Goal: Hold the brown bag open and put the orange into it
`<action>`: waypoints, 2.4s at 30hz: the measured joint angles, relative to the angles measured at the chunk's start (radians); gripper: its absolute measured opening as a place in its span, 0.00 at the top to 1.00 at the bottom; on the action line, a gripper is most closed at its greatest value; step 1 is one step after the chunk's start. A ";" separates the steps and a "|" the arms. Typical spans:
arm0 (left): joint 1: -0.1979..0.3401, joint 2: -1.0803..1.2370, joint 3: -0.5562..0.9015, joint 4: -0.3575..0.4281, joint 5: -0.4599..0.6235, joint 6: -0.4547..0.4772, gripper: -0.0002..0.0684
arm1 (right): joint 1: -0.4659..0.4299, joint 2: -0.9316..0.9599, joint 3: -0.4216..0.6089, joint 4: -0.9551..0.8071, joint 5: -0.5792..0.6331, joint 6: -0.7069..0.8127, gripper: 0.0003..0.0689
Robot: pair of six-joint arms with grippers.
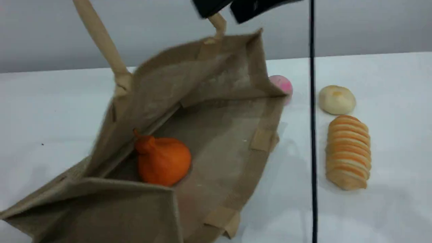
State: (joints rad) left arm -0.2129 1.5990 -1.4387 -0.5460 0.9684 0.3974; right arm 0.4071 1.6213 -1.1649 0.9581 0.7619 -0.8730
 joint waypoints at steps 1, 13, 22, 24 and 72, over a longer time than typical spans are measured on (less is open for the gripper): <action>-0.013 0.008 0.000 0.005 -0.008 0.008 0.87 | -0.012 -0.014 0.000 -0.007 0.016 0.013 0.34; -0.089 0.056 0.174 0.114 -0.190 -0.038 0.87 | -0.079 -0.152 0.000 -0.232 0.155 0.213 0.36; -0.089 0.056 0.420 0.025 -0.431 -0.015 0.87 | -0.079 -0.186 0.000 -0.269 0.166 0.264 0.36; -0.089 0.057 0.434 -0.007 -0.446 0.015 0.87 | -0.079 -0.186 0.000 -0.274 0.168 0.272 0.36; -0.119 -0.594 0.439 -0.050 0.157 -0.053 0.29 | -0.079 -0.880 0.243 -0.600 0.461 0.679 0.37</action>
State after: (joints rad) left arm -0.3315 1.0046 -0.9999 -0.5963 1.1256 0.3442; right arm 0.3280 0.7411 -0.9218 0.3579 1.2234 -0.1942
